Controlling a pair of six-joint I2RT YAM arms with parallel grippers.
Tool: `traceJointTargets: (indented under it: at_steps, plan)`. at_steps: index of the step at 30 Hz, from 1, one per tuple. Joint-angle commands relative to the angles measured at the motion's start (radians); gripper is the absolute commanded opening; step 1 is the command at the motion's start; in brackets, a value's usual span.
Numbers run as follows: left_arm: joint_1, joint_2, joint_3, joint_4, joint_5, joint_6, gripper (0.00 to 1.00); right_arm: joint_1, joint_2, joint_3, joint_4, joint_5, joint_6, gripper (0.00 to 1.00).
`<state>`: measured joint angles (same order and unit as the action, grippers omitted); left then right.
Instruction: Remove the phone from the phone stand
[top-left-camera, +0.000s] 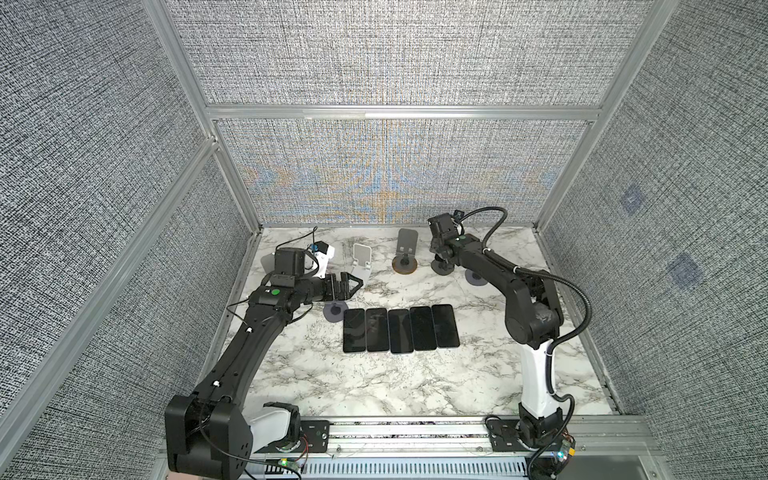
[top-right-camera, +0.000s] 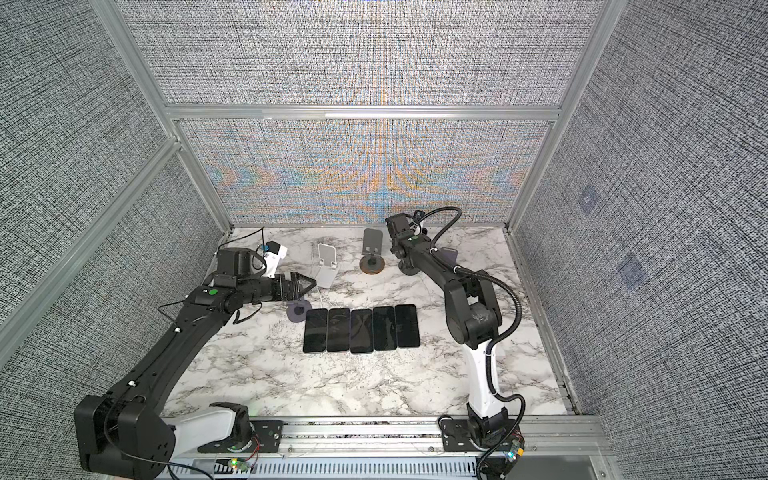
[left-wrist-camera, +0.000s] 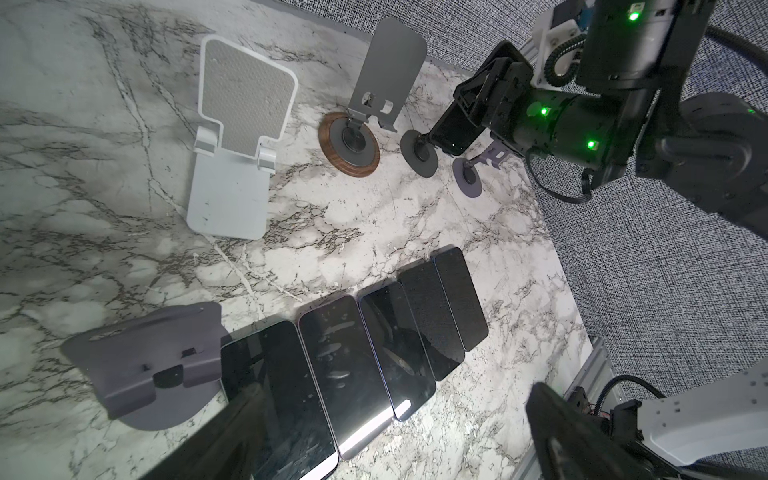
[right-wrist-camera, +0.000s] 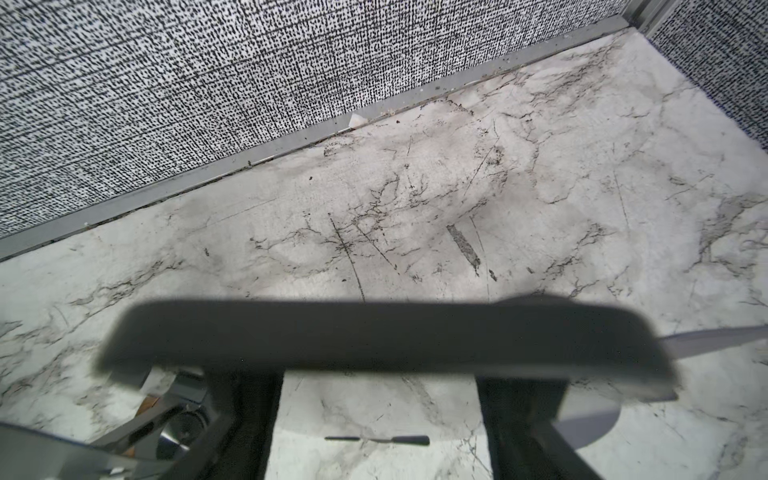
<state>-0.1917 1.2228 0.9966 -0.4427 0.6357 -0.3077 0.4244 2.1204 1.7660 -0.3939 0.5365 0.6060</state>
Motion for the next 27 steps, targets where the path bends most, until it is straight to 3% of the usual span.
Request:
traceJointTargets:
  at_steps: [1,9,17,22,27]
  plan:
    - [0.004,-0.004,-0.003,0.022,0.016,-0.001,0.99,0.000,-0.027,-0.011,0.018,0.002,-0.010,0.64]
    - [0.004,-0.004,-0.002,0.021,0.013,0.003,0.99,0.000,-0.151,-0.102,-0.004,-0.061,-0.038,0.60]
    - [0.005,-0.003,-0.002,0.018,0.018,0.004,0.99,-0.002,-0.376,-0.245,-0.170,-0.199,-0.170,0.56]
    - [0.005,-0.006,-0.004,0.018,0.010,0.008,0.99,-0.028,-0.495,-0.282,-0.419,-0.307,-0.324,0.57]
    - [0.005,-0.002,-0.002,0.014,0.008,0.012,0.99,-0.082,-0.520,-0.273,-0.722,-0.467,-0.420,0.56]
